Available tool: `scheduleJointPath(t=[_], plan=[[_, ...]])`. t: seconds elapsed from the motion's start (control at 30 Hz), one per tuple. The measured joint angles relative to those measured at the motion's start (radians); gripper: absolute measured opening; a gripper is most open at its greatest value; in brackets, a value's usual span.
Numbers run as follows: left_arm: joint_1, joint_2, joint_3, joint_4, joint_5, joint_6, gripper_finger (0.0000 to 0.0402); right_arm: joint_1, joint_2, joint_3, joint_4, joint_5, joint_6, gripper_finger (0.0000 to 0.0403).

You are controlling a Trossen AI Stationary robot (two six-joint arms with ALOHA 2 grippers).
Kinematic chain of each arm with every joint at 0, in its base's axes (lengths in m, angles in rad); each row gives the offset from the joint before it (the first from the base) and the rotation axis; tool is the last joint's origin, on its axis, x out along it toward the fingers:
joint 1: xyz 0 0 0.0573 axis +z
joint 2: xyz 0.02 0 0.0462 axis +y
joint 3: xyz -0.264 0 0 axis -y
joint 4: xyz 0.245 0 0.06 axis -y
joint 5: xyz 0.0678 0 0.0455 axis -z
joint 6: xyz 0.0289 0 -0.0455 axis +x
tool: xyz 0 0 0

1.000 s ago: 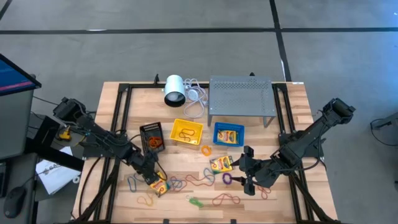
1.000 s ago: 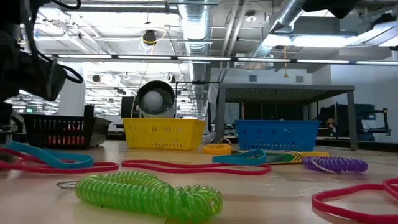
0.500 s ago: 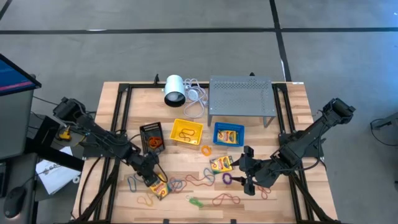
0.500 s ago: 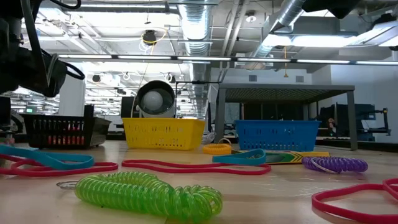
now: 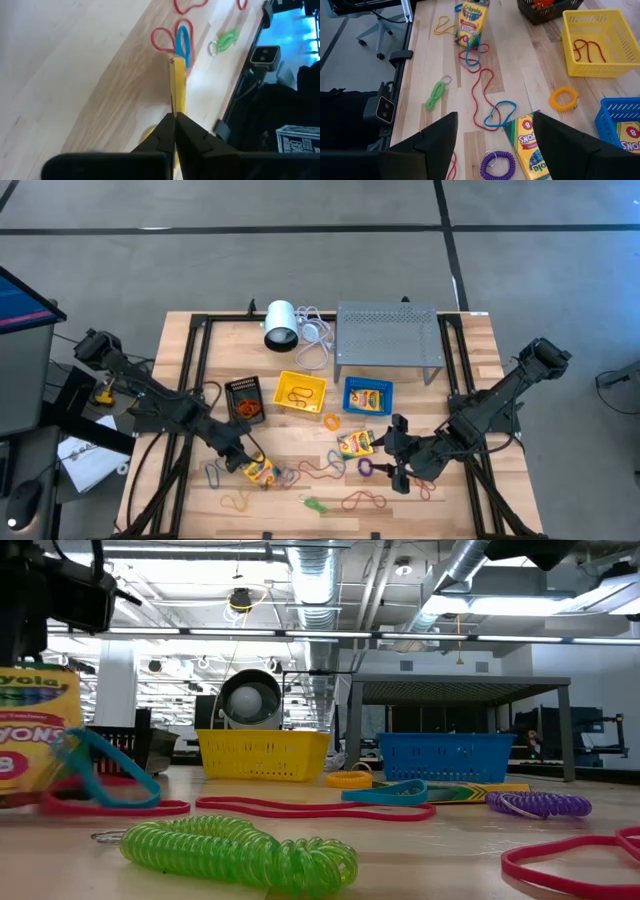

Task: Pick & Place Office Desk Supplies
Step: Put the right crayon box into the blue bin

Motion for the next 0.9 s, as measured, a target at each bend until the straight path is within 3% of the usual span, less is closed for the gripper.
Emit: scheduleJointPath(t=[0.3,0.63,0.9], plan=[[-0.002,-0.073,0.0,-0.043,0.019,0.007,0.0,-0.066,0.0,0.0,0.077,0.018,-0.028,0.0253],[-0.019,-0.144,0.016,-0.045,0.0,0.097,0.0,-0.148,0.0,0.0,0.282,-0.169,-0.15,0.0253],[-0.019,-0.152,0.084,-0.043,-0.022,0.201,0.0,-0.186,0.0,0.0,0.359,-0.247,-0.192,0.0253]])
